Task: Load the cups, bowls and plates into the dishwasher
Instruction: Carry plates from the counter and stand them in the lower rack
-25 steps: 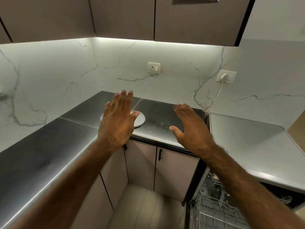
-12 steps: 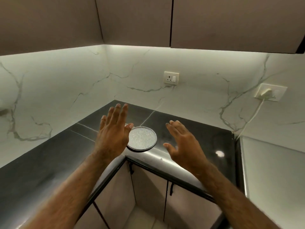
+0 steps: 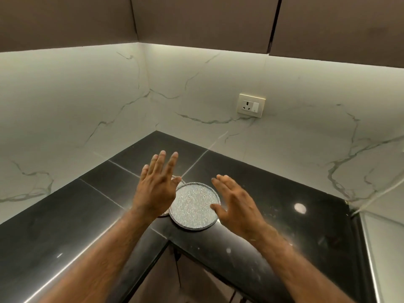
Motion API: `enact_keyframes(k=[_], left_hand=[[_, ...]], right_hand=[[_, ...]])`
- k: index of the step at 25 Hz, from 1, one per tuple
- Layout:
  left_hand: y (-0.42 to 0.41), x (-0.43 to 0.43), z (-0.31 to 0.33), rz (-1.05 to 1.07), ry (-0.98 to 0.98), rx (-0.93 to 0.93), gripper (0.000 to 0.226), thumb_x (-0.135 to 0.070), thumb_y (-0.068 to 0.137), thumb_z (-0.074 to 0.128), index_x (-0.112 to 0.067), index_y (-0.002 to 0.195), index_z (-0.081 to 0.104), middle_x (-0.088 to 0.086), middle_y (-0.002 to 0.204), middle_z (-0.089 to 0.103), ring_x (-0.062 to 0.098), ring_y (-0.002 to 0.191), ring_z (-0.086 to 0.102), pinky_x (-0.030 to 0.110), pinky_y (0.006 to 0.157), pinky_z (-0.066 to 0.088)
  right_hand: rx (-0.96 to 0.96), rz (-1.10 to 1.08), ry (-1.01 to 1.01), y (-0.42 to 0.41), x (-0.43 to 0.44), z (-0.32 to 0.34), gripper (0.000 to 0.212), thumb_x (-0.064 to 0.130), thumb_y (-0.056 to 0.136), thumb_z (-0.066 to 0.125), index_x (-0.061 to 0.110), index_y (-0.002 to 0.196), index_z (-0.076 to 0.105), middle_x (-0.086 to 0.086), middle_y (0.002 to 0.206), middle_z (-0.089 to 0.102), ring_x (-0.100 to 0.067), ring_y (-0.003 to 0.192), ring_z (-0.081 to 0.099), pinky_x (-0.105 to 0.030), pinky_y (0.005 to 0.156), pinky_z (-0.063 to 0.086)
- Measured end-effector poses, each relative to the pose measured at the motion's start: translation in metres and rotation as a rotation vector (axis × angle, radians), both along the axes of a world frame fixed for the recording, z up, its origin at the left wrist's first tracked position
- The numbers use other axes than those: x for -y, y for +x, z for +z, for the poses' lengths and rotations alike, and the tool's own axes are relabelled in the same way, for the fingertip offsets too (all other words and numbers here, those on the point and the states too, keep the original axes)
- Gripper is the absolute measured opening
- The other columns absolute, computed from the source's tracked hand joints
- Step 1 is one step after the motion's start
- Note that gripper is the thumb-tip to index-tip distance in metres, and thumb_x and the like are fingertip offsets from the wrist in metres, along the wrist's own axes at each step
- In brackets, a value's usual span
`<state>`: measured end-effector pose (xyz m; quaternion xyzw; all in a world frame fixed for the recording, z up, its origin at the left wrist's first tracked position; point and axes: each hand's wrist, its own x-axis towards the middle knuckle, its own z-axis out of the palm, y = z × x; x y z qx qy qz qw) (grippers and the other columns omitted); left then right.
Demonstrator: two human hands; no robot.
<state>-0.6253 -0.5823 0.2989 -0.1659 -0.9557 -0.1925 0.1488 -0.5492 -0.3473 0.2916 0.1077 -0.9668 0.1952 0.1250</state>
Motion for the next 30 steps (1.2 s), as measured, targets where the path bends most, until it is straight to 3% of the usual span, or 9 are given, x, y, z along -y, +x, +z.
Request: enact_keyframes(k=[4, 8, 13, 18, 23, 27, 30], left_hand=[[-0.084, 0.015, -0.049, 0.014, -0.115, 0.139, 0.083, -0.06, 0.099, 0.046, -0.033, 0.163, 0.001, 0.007, 0.172, -0.001, 0.028, 0.158, -0.002, 0.05, 0.127, 0.01], [-0.148, 0.034, -0.096, 0.012, -0.193, 0.321, 0.098, -0.072, 0.09, 0.052, -0.032, 0.163, 0.002, 0.008, 0.172, 0.002, 0.027, 0.158, 0.002, 0.05, 0.127, 0.011], [-0.202, 0.048, -0.138, 0.089, -0.265, 0.514, 0.11, -0.07, 0.083, 0.065, -0.028, 0.163, 0.003, 0.01, 0.171, 0.003, 0.03, 0.158, 0.005, 0.053, 0.126, 0.013], [-0.219, 0.06, -0.172, 0.326, -0.342, 0.726, 0.124, -0.073, 0.071, 0.074, -0.023, 0.162, 0.004, 0.022, 0.166, 0.016, 0.042, 0.153, 0.019, 0.072, 0.115, 0.025], [-0.237, 0.062, -0.177, 0.443, -0.305, 0.842, 0.147, -0.072, 0.054, 0.087, -0.024, 0.161, -0.002, 0.021, 0.154, 0.035, 0.039, 0.137, 0.043, 0.063, 0.1, 0.049], [-0.252, 0.062, -0.174, 0.502, -0.263, 0.887, 0.134, -0.064, 0.043, 0.094, -0.026, 0.152, 0.024, 0.014, 0.139, 0.047, 0.034, 0.127, 0.051, 0.055, 0.096, 0.054], [-0.26, 0.078, -0.177, 0.539, -0.157, 0.92, 0.122, -0.06, 0.038, 0.097, -0.023, 0.14, 0.04, 0.01, 0.129, 0.055, 0.031, 0.12, 0.055, 0.049, 0.096, 0.054]], right_hand=[[0.133, -0.031, 0.006, -0.091, 0.01, -0.033, 0.075, 0.041, 0.096, 0.064, 0.028, 0.158, 0.025, 0.004, 0.164, 0.026, -0.015, 0.152, 0.022, -0.031, 0.119, 0.019], [0.295, -0.099, -0.026, -0.166, 0.018, -0.062, 0.072, 0.039, 0.097, 0.061, 0.027, 0.158, 0.025, 0.006, 0.163, 0.028, -0.013, 0.15, 0.025, -0.032, 0.12, 0.022], [0.487, -0.107, 0.009, -0.224, 0.033, -0.102, 0.073, 0.035, 0.095, 0.061, 0.023, 0.158, 0.026, 0.004, 0.162, 0.032, -0.014, 0.148, 0.029, -0.035, 0.121, 0.026], [0.647, -0.234, -0.027, -0.242, 0.039, -0.134, 0.09, 0.03, 0.089, 0.073, 0.024, 0.159, 0.016, 0.0, 0.162, 0.032, -0.019, 0.147, 0.032, -0.043, 0.122, 0.027], [0.74, -0.346, 0.03, -0.25, 0.042, -0.147, 0.116, 0.036, 0.072, 0.088, 0.027, 0.159, 0.011, -0.004, 0.162, 0.031, -0.027, 0.147, 0.031, -0.047, 0.12, 0.027], [0.808, -0.382, -0.027, -0.262, 0.041, -0.147, 0.123, 0.036, 0.063, 0.093, 0.029, 0.158, 0.016, -0.003, 0.158, 0.035, -0.028, 0.145, 0.032, -0.048, 0.118, 0.029], [0.851, -0.423, -0.221, -0.264, 0.036, -0.143, 0.116, 0.027, 0.063, 0.093, 0.029, 0.157, 0.025, -0.001, 0.156, 0.038, -0.028, 0.144, 0.033, -0.047, 0.117, 0.03]])
